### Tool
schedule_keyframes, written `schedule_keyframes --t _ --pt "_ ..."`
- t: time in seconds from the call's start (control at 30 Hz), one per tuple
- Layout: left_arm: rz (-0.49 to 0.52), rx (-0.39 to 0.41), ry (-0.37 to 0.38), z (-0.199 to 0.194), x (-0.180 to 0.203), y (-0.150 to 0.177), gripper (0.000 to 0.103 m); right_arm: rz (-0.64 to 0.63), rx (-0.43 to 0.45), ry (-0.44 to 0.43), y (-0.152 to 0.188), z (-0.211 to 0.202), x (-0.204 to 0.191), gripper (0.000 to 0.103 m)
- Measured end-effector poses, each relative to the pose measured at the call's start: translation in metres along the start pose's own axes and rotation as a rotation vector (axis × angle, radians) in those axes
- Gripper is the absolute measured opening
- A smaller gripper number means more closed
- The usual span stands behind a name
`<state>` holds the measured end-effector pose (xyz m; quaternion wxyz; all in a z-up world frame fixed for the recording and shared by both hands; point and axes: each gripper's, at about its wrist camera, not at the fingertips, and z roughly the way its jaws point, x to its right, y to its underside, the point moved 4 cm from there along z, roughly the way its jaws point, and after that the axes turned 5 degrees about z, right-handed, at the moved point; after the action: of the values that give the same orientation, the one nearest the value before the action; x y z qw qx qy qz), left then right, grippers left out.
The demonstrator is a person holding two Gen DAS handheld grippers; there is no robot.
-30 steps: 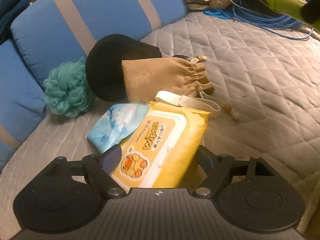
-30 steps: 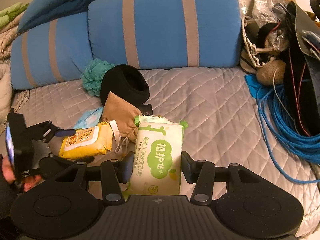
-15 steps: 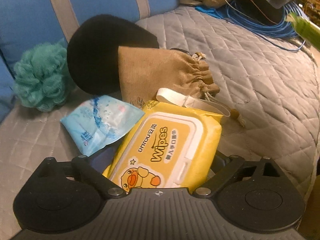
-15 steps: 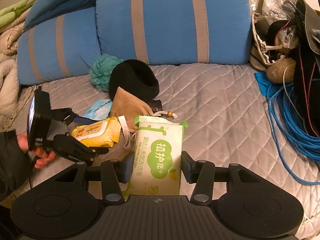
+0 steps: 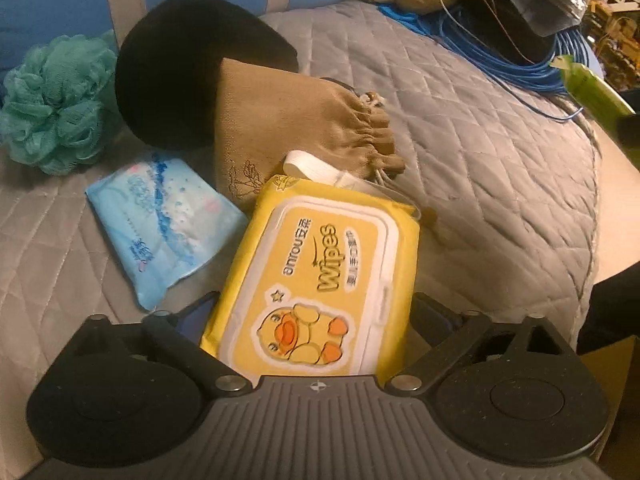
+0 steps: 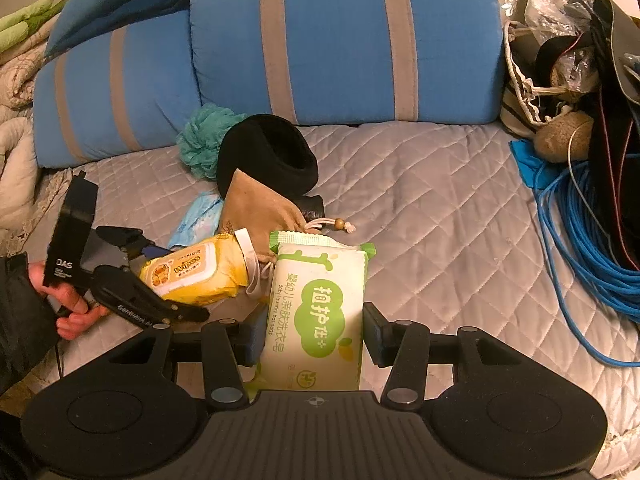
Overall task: Organize soft objects
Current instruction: 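Lift the green wipes pack with the right gripper while the left gripper grasps the yellow Wipes pack, then carry both wipes packs to the cardboard box and lower them inside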
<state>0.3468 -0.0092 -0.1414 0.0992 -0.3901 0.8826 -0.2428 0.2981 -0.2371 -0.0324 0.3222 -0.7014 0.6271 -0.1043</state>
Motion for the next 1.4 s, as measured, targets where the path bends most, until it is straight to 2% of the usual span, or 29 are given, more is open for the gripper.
schedule_keyframes --t 0.27,0.3,0.57,0.77,1.0,1.4 --pt "-0.077 0.010 -0.031 -0.009 -0.003 -0.004 0.067 -0.006 -0.026 0.013 0.002 0.008 -0.001 0.052" --pt "-0.084 0.011 -0.039 -0.010 -0.001 -0.005 0.066 -0.009 -0.029 0.014 0.003 0.009 -0.001 0.052" --pt "-0.094 -0.023 -0.124 -0.026 0.025 -0.001 0.064 -0.035 -0.042 0.019 0.009 0.011 -0.004 0.052" --pt "-0.158 0.010 -0.223 -0.057 0.037 0.004 0.064 -0.003 -0.047 0.009 0.010 0.010 -0.003 0.052" --pt "-0.282 0.045 -0.322 -0.086 0.052 0.014 0.064 -0.029 -0.062 -0.006 0.019 0.009 -0.019 0.052" --pt "-0.352 0.044 -0.381 -0.126 0.091 0.048 0.064 -0.062 -0.063 -0.029 0.045 -0.011 -0.043 0.052"
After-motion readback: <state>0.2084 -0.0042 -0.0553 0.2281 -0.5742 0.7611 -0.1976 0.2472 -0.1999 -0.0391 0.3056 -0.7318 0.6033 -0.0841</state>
